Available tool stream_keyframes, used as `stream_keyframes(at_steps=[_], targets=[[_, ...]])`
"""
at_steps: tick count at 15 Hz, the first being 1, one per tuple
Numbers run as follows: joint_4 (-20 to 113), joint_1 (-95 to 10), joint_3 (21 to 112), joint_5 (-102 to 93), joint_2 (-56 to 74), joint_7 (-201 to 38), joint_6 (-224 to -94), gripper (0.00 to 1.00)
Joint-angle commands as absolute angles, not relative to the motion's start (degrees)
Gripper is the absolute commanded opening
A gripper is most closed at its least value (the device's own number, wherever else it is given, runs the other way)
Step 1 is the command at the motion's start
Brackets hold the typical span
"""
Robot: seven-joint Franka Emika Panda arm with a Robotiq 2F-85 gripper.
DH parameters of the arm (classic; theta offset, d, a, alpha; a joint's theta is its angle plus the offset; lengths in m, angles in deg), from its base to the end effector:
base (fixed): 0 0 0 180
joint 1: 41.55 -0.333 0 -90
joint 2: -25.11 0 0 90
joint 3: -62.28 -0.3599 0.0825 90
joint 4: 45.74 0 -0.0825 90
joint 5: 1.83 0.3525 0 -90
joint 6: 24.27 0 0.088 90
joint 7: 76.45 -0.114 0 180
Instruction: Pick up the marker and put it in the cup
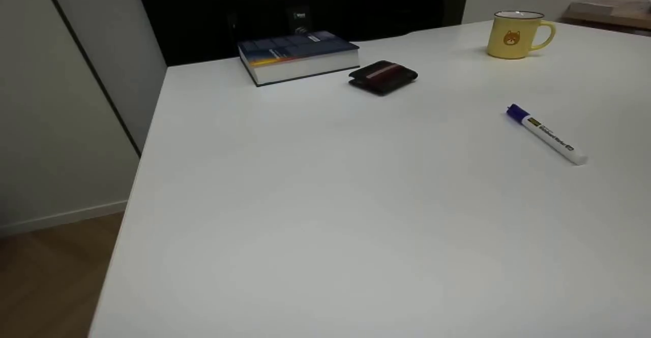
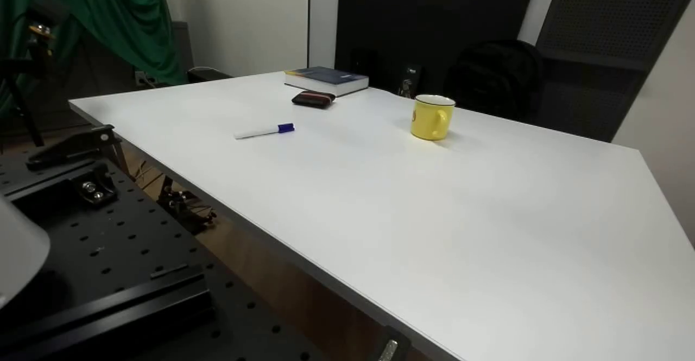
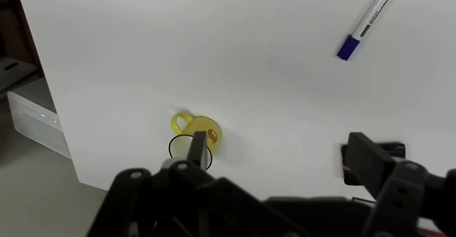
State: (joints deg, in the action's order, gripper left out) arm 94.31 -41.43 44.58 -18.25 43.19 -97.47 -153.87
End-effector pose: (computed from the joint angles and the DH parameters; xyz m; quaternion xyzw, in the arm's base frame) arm 0.3956 0.1241 0.4783 0.9840 0.0504 0.1043 0.1353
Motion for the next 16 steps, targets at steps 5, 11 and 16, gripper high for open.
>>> stream_keyframes(at_steps=[5,11,16], targets=[[92.4,-44.27,43.95,-21.47,31.68,-110.92,-152.65,1.0],[93.39,-47.92,46.07,-20.82,25.5,-116.07,-161.74,1.0],[94.17,-51.42,47.61,-23.39,20.51,-124.09,-169.16,1.0]])
